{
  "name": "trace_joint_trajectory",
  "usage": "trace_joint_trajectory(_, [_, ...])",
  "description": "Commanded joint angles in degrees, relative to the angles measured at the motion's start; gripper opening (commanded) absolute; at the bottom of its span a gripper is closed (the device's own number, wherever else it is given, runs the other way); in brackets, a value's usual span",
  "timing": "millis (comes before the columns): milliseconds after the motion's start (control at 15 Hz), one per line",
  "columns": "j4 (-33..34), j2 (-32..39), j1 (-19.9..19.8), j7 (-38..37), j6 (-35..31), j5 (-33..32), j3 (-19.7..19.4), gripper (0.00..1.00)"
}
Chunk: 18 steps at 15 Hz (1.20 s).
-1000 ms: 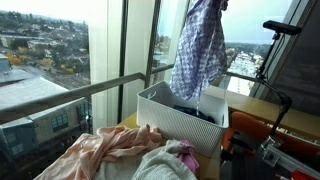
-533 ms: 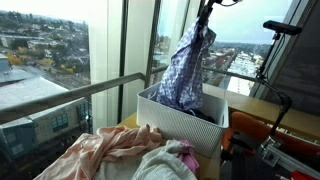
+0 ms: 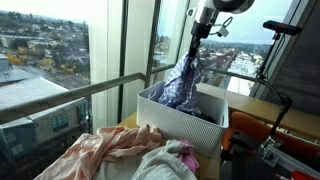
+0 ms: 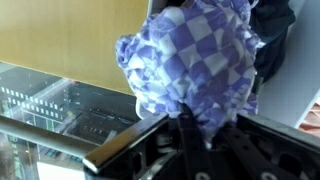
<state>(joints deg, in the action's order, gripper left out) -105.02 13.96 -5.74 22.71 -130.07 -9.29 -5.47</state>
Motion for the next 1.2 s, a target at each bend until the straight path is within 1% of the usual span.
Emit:
trace_joint_trajectory(0, [-0.7, 1.3, -0.7, 1.0, -1.5, 1.4, 1.5, 0.02])
trace_joint_trajectory(600, [-2.0, 4.2, -0.7, 0.8, -1.9, 1.4, 2.7, 0.02])
trace_joint_trajectory(667, [-2.0, 4.5, -0.7, 0.7, -1.8, 1.4, 2.8, 0.34])
trace_joint_trajectory(733, [-2.1, 4.6, -0.6, 0.5, -1.5, 1.4, 2.9, 0.35])
trace_joint_trajectory(800, [-2.4, 4.3, -0.5, 0.3, -1.4, 1.4, 3.1, 0.4])
trace_joint_trajectory(1000, [-3.2, 2.3, -0.7, 0.6, -1.4, 2.3, 3.5, 0.63])
trace_joint_trajectory(1133, [-4.1, 0.4, -0.6, 0.9, -1.7, 3.4, 4.0, 0.76])
